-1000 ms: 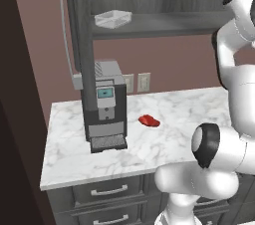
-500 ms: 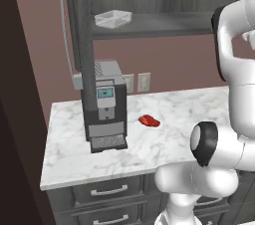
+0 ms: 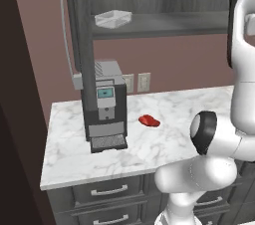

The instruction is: Retrieve the tupperware from the cabinet, then place the raw meat into the tupperware to avoid contamination.

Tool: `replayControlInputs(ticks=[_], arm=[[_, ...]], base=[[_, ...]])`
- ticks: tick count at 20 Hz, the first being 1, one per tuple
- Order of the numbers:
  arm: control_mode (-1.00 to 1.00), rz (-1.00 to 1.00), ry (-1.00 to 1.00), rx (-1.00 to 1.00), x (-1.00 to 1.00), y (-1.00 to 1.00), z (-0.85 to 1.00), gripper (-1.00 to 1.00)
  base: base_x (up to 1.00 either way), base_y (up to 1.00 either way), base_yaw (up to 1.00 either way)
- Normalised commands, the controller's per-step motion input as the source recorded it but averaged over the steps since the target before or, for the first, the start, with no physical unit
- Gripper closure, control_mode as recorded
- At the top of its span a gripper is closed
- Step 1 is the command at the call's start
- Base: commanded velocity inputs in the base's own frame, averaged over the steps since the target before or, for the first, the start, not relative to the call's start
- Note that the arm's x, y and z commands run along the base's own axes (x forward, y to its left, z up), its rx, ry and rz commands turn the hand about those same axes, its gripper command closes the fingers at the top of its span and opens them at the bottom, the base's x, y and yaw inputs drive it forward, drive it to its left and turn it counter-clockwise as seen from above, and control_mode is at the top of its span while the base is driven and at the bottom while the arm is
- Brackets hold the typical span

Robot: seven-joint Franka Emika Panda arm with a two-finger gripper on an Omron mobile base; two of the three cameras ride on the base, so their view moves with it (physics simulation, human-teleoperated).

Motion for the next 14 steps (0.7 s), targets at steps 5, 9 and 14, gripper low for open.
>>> replayControlInputs(ticks=[5, 9, 14], arm=[[-1.0, -0.2, -0.4, 0.14, -0.16, 0.55, -0.23, -1.0], [-1.0, -0.14, -0.3, 0.09, -0.09, 0.77, -0.26, -1.0], [-1.0, -0.15, -0.21, 0.12, 0.02, 0.68, -0.06, -1.0]], base=[[0.0, 0.0, 0.0], [0.0, 0.0, 0.0], [0.0, 0.0, 0.0]])
